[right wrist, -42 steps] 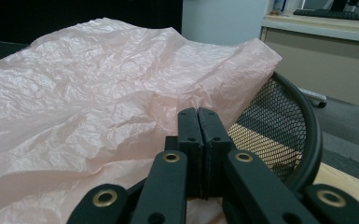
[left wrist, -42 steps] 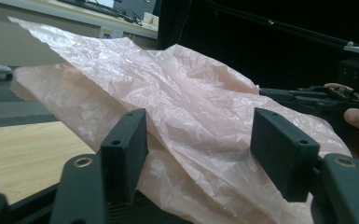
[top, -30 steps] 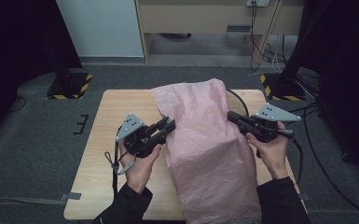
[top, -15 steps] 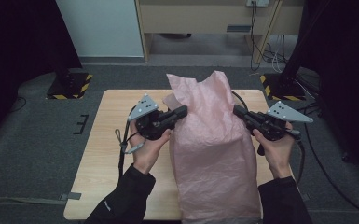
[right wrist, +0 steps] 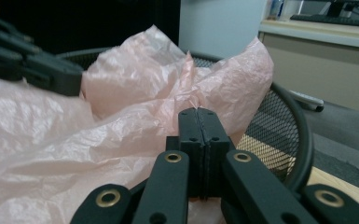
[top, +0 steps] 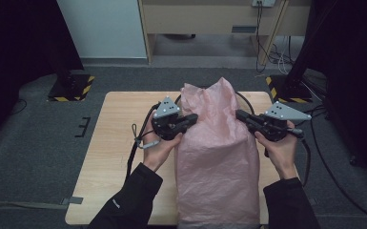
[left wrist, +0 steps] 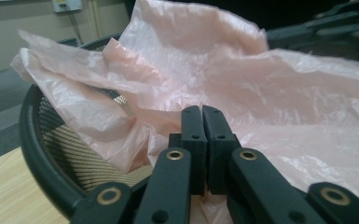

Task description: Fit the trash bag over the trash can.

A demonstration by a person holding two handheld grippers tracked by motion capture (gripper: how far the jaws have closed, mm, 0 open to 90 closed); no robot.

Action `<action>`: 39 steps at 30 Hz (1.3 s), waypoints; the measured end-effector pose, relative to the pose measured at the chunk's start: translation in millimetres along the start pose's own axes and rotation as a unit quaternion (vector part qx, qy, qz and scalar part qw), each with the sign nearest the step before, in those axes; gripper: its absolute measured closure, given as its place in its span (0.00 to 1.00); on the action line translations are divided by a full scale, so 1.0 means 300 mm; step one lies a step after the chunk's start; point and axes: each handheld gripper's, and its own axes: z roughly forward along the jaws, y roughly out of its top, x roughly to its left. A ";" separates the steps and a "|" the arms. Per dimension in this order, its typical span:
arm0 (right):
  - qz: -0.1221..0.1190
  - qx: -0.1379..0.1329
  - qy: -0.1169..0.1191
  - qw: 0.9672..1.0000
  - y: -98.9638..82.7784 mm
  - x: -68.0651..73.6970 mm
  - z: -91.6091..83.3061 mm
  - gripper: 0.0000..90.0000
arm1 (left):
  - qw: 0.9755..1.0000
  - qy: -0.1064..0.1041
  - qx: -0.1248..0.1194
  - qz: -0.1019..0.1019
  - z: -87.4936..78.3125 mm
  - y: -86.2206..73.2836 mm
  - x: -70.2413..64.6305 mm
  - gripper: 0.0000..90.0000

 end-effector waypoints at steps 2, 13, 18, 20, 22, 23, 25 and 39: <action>-0.010 0.014 0.003 1.000 -0.004 0.002 0.006 1.00 | 1.000 0.002 -0.004 -0.004 -0.001 0.000 -0.003 0.90; -0.037 0.036 0.001 0.999 0.001 0.007 0.005 0.99 | 0.995 0.000 -0.095 -0.025 -0.149 -0.029 -0.024 0.50; -0.035 0.036 -0.002 0.999 0.001 0.010 0.005 0.99 | 0.994 -0.001 -0.107 -0.031 -0.212 -0.074 -0.061 0.40; -0.036 0.034 -0.004 0.999 0.000 0.011 0.005 0.99 | 0.994 0.001 -0.103 -0.029 -0.233 -0.097 -0.084 0.37; -0.036 0.034 -0.004 0.999 0.000 0.011 0.004 0.99 | 0.994 0.004 -0.102 -0.029 -0.248 -0.114 -0.099 0.34; -0.035 0.033 -0.004 0.999 -0.001 0.011 0.004 0.99 | 0.994 0.009 -0.101 -0.031 -0.256 -0.123 -0.107 0.32; -0.035 0.032 -0.004 0.999 -0.001 0.011 0.004 0.99 | 0.994 0.018 -0.097 -0.035 -0.266 -0.145 -0.123 0.30; -0.034 0.031 -0.007 0.999 -0.002 0.014 0.004 0.99 | 0.994 -0.059 -0.069 -0.062 -0.219 -0.179 -0.150 0.93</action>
